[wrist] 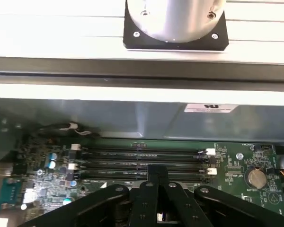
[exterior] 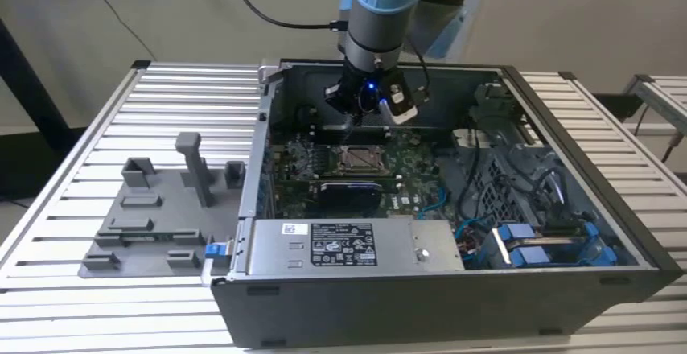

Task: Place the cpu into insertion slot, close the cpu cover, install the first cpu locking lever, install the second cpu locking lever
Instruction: 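Install the first cpu locking lever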

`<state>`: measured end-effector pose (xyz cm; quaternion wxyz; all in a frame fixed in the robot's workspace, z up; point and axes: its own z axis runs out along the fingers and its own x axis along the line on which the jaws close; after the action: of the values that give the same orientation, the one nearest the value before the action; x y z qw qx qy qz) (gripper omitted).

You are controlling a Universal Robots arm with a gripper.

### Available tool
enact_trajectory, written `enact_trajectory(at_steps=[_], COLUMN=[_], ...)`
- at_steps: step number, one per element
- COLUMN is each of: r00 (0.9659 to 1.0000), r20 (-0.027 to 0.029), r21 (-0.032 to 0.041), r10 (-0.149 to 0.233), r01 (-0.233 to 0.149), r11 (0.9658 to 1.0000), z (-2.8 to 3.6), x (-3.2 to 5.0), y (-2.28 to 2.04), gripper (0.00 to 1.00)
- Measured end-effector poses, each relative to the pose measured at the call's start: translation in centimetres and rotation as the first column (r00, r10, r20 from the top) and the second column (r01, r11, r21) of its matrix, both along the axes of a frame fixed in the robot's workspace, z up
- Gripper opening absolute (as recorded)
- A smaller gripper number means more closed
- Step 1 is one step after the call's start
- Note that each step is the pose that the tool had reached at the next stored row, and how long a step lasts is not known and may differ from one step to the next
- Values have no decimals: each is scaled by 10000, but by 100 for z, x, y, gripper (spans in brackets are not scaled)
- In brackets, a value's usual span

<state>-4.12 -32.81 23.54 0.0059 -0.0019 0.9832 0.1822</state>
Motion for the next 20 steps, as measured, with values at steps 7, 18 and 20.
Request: enact_trajectory(at_steps=[7, 18, 20], r00=[10000, 10000, 10000], r20=[1, 2, 3], r21=[0, -39, -39], r10=[0, 2, 0], r01=[0, -2, 0], r11=[10000, 10000, 10000], z=[73, 55, 21], x=[-145, -280, -280], y=[3, -6, -23], gripper=[11, 11, 11])
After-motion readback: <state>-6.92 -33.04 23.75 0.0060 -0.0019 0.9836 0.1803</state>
